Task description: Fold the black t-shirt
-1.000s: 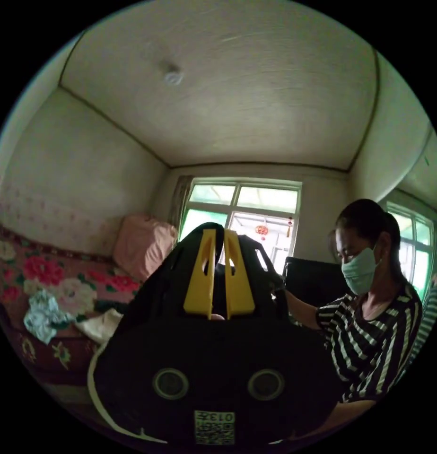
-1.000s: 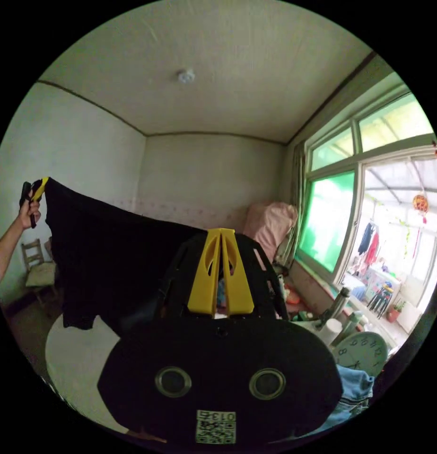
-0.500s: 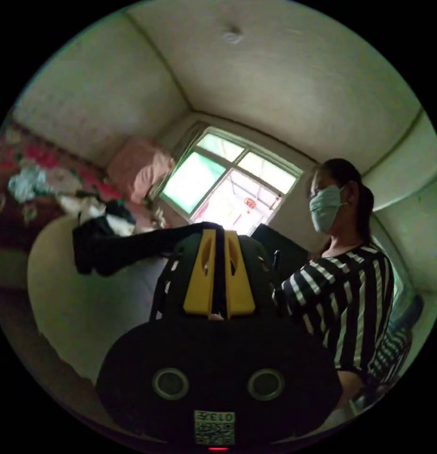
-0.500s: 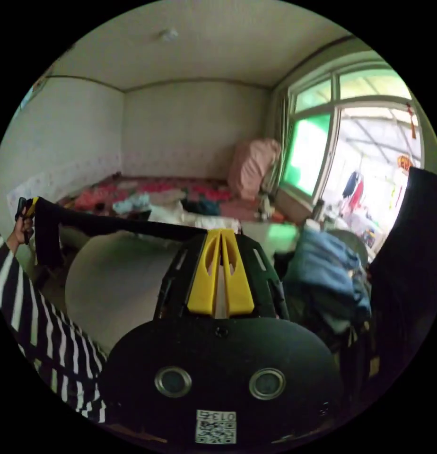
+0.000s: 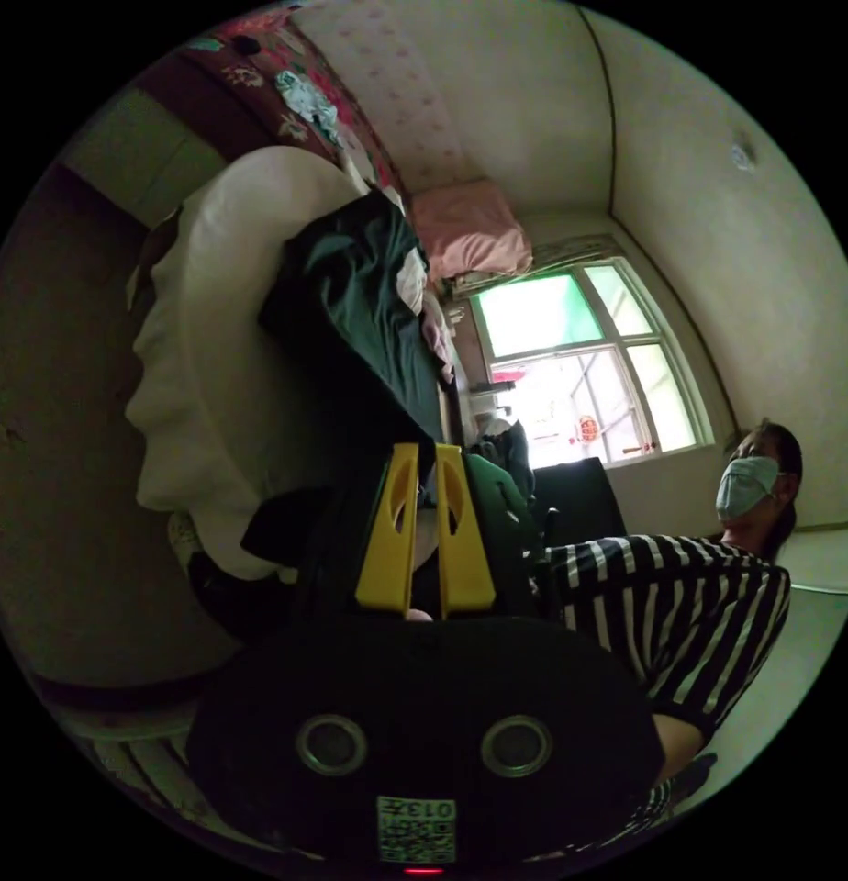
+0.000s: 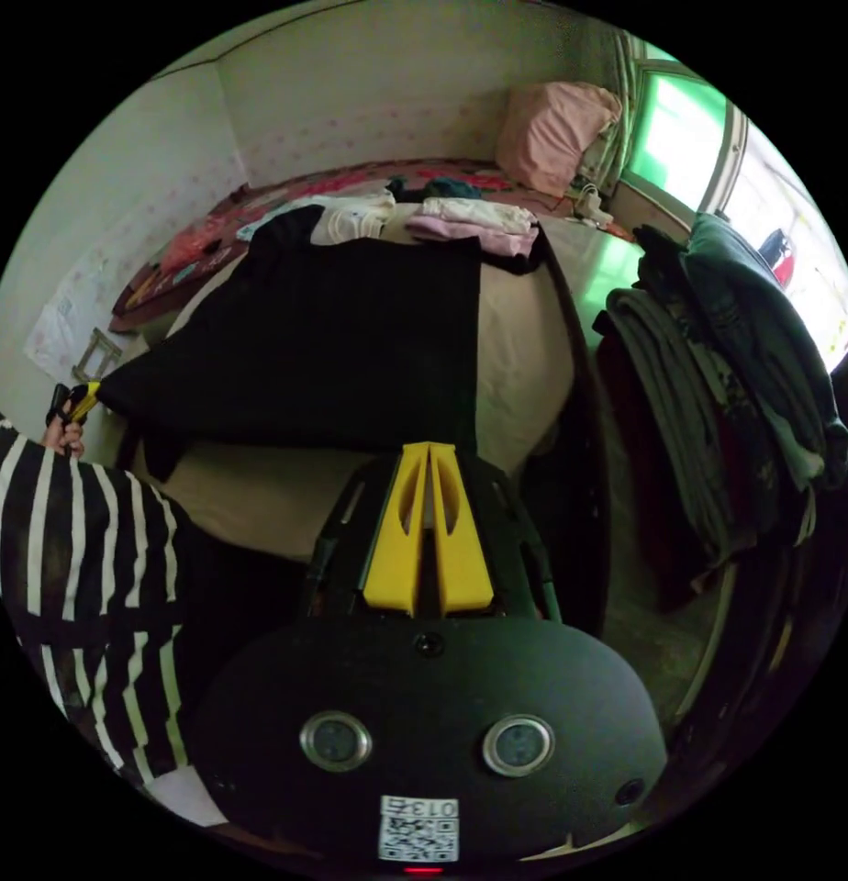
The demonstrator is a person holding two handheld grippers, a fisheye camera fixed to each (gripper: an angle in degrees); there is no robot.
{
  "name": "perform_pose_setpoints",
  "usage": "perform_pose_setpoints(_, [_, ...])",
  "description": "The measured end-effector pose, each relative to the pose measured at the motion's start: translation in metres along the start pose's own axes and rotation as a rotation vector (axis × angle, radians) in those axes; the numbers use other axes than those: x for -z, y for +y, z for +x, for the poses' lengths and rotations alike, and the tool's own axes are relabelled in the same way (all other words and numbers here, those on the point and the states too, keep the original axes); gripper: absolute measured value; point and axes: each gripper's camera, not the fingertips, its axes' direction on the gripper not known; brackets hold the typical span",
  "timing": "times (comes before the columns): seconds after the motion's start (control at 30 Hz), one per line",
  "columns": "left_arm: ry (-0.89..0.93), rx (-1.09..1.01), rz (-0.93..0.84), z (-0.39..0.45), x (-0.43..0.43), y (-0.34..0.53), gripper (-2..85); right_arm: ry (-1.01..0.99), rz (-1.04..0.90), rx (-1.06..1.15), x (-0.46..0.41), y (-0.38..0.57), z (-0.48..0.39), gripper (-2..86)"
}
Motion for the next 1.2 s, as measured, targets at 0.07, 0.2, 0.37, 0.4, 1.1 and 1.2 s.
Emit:
perform_pose_setpoints(0.07, [-0.036,0.016,-0.013,0.000,-0.005,0.010,1.8,0.003,-0.044,0.032,-0.012,0.003,-0.004,-0.1])
perform_pose_setpoints(0.2, [-0.024,0.059,-0.014,-0.002,-0.024,0.027,1.8,0.001,-0.076,-0.006,-0.035,-0.001,-0.009,-0.1])
perform_pose_setpoints(0.37, [-0.171,0.003,-0.099,0.026,-0.038,0.032,2.1,0.093,-0.045,0.066,-0.042,-0.013,-0.038,-0.1])
perform_pose_setpoints(0.4, [-0.177,0.062,-0.085,0.016,-0.040,0.035,2.2,0.088,-0.063,0.069,-0.048,-0.013,-0.040,-0.1])
perform_pose_setpoints(1.1, [-0.610,0.025,0.051,0.077,-0.082,-0.044,8.2,0.069,-0.153,0.030,-0.152,-0.136,-0.168,4.2])
perform_pose_setpoints(1.2, [-0.678,-0.039,0.001,0.080,-0.136,-0.094,9.8,0.049,-0.151,0.127,-0.188,-0.177,-0.227,3.3])
